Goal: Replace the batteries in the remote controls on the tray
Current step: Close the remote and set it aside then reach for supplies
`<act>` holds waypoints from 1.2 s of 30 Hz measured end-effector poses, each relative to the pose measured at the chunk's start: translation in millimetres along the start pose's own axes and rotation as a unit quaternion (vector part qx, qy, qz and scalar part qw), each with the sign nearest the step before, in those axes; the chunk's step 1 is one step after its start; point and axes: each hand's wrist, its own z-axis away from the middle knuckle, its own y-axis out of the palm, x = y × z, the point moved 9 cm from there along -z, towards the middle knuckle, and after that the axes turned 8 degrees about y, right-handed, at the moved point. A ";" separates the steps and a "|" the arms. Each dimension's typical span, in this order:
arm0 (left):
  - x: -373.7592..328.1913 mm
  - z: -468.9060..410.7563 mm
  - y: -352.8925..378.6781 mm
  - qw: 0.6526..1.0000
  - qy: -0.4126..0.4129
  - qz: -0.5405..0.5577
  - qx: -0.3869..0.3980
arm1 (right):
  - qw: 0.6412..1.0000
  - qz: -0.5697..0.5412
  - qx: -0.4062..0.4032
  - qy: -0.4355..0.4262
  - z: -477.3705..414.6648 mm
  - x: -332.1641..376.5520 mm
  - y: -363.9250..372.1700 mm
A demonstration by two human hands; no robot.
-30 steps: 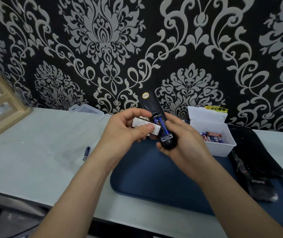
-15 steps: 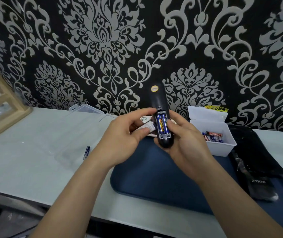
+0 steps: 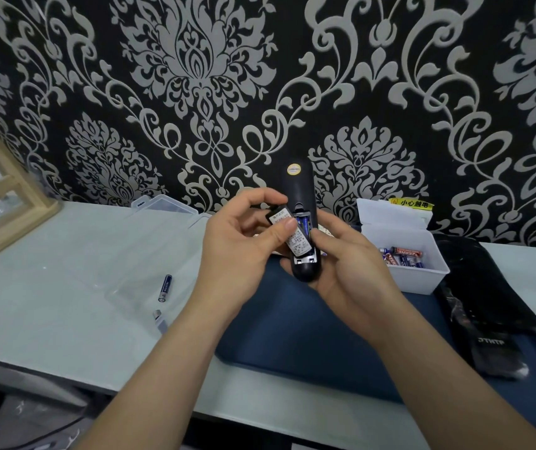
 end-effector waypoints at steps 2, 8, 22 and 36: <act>0.1 -0.8 1.3 1.000 0.003 -0.019 0.013 | 1.000 -0.002 0.006 0.007 0.2 -1.0 1.2; 0.5 -3.3 3.5 0.996 0.019 -0.074 0.044 | 1.000 0.003 0.010 0.014 0.8 -1.9 3.9; 19.6 -1.0 -10.1 0.987 -0.015 -0.161 -0.025 | 0.995 0.070 0.042 -0.056 8.5 9.8 13.9; 22.7 1.6 -0.6 0.995 -0.076 -0.037 -0.049 | 0.940 0.329 0.068 -0.056 26.6 15.1 25.4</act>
